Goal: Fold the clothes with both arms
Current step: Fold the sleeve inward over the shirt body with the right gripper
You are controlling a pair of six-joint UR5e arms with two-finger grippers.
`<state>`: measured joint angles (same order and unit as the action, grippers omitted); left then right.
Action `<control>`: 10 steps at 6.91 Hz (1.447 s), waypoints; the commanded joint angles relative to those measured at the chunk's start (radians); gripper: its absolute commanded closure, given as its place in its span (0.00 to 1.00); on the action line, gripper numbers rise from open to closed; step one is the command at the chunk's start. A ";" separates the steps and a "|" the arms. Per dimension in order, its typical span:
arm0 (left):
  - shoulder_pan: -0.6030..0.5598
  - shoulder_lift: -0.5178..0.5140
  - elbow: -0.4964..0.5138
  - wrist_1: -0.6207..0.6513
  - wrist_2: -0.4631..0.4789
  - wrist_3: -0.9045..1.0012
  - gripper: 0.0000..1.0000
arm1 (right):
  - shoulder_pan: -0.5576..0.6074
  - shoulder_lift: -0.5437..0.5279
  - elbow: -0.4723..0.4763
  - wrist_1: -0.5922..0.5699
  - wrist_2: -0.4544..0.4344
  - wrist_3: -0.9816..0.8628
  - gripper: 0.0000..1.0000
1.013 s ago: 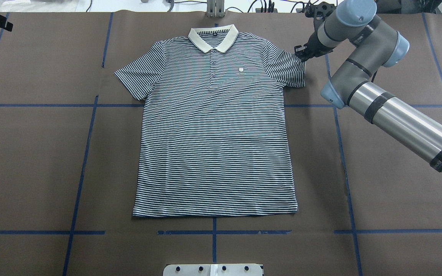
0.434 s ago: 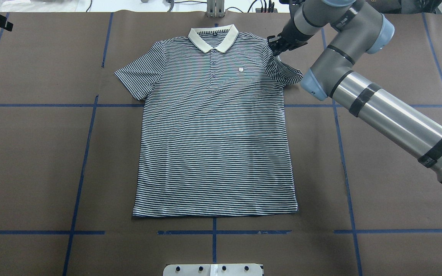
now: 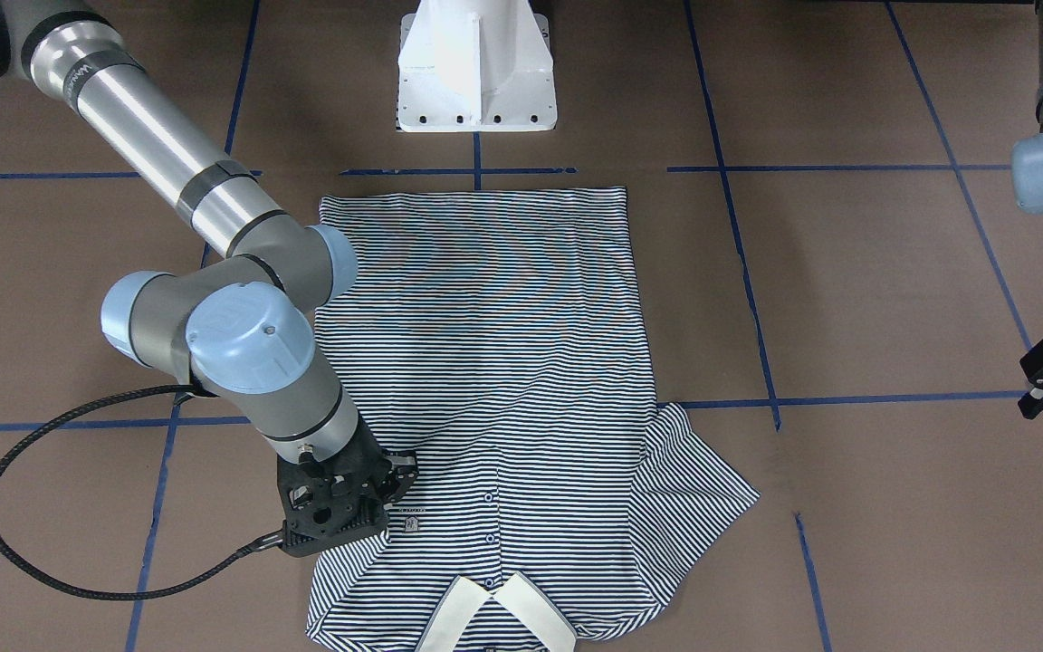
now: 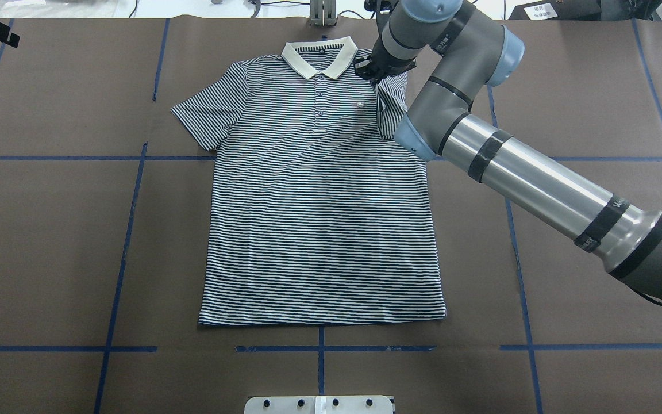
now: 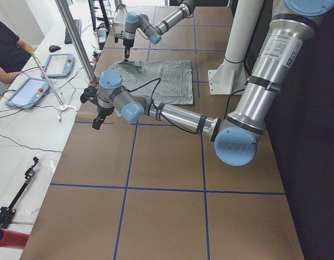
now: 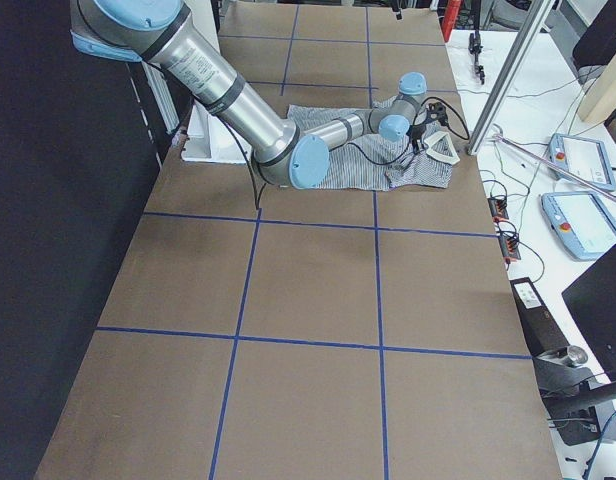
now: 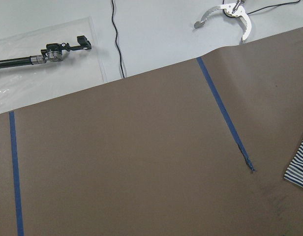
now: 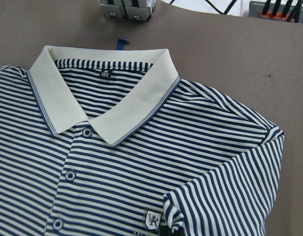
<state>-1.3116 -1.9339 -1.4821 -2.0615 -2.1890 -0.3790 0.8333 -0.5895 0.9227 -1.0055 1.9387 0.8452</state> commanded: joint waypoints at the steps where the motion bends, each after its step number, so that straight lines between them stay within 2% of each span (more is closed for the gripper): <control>1: 0.000 -0.004 0.000 0.000 0.002 -0.001 0.00 | -0.011 0.031 -0.051 0.002 -0.044 0.002 0.01; 4: 0.005 -0.036 0.012 0.003 0.008 -0.004 0.00 | -0.010 0.040 -0.042 0.002 -0.037 0.069 0.00; 5: 0.043 -0.077 0.041 0.003 0.009 -0.094 0.00 | -0.004 0.039 -0.001 -0.005 0.029 0.134 0.00; 6: 0.126 -0.103 0.046 0.000 0.084 -0.277 0.00 | 0.004 0.010 0.112 -0.115 0.110 0.214 0.00; 7: 0.212 -0.108 0.046 -0.059 0.148 -0.460 0.00 | 0.048 -0.028 0.255 -0.306 0.202 0.242 0.00; 8: 0.283 -0.106 0.060 -0.130 0.206 -0.620 0.00 | 0.090 -0.099 0.389 -0.414 0.270 0.241 0.00; 9: 0.360 -0.111 0.078 -0.143 0.330 -0.694 0.00 | 0.102 -0.174 0.466 -0.420 0.272 0.226 0.00; 10: 0.423 -0.161 0.148 -0.144 0.403 -0.721 0.00 | 0.112 -0.184 0.466 -0.421 0.273 0.224 0.00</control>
<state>-0.9663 -2.0565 -1.3918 -2.1928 -1.8825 -1.0375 0.9292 -0.7362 1.3490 -1.4075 2.2005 1.0733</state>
